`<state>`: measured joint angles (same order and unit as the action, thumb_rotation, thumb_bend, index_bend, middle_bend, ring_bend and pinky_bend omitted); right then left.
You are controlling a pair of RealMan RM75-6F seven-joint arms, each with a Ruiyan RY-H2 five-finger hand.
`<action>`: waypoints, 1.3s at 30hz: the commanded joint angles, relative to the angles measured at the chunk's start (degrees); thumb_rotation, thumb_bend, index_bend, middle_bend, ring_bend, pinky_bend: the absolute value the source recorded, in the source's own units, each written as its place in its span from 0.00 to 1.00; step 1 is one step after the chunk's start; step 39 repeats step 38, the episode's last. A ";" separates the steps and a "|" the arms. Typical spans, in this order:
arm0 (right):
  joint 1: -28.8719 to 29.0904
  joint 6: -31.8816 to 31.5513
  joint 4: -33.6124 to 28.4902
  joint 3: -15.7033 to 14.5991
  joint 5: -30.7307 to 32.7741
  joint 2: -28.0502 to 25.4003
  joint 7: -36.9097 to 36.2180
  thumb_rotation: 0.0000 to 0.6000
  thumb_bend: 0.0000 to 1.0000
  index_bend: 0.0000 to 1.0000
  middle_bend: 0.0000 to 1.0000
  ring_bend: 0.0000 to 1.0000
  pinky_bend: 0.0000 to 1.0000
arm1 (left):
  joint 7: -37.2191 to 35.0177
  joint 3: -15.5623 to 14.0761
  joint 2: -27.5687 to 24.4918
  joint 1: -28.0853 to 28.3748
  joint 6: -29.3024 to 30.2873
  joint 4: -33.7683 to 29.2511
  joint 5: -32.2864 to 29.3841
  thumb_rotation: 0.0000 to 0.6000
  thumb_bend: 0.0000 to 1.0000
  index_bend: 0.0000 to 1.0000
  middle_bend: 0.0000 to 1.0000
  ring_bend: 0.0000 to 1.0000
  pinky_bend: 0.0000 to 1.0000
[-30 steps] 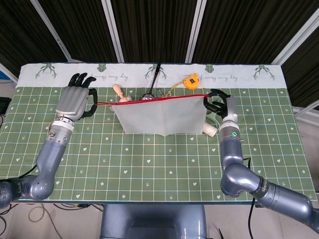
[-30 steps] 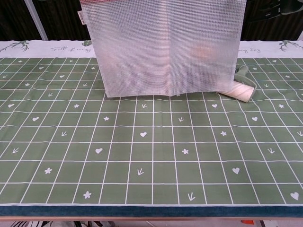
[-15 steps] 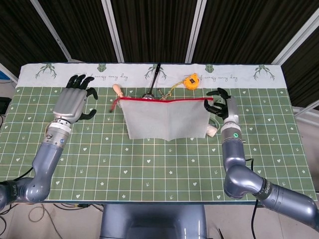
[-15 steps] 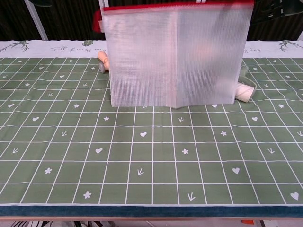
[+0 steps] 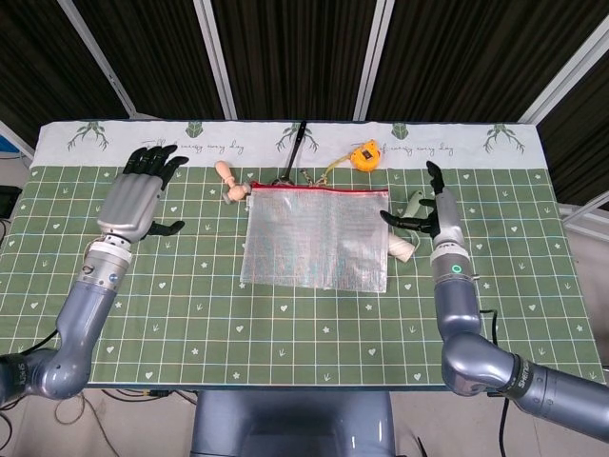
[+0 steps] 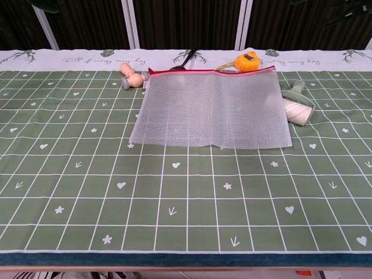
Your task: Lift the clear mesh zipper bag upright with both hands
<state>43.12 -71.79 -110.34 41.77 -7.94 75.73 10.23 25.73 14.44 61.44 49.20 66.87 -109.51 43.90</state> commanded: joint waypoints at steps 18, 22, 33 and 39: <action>-26.63 -11.66 2.25 -37.85 -56.40 -15.26 0.87 1.00 0.11 0.00 0.00 0.00 0.20 | -11.22 -20.83 0.86 -27.31 19.97 1.71 33.41 1.00 0.03 0.07 0.00 0.00 0.00; -31.29 -16.89 8.07 -41.10 -63.68 -14.86 -2.50 1.00 0.11 0.00 0.00 0.00 0.20 | -13.80 -23.16 2.49 -32.03 23.46 7.53 36.51 1.00 0.03 0.06 0.00 0.00 0.00; -36.90 -24.04 17.84 -40.76 -69.84 -12.15 -7.32 1.00 0.11 0.00 0.00 0.00 0.20 | -19.15 -21.48 6.03 -38.70 29.95 18.05 40.52 1.00 0.03 0.05 0.00 0.00 0.00; -37.17 -21.90 16.99 -39.53 -67.64 -12.27 -8.66 1.00 0.11 0.00 0.00 0.00 0.20 | -19.51 -20.25 6.21 -38.87 27.90 18.21 39.21 1.00 0.03 0.05 0.00 0.00 0.00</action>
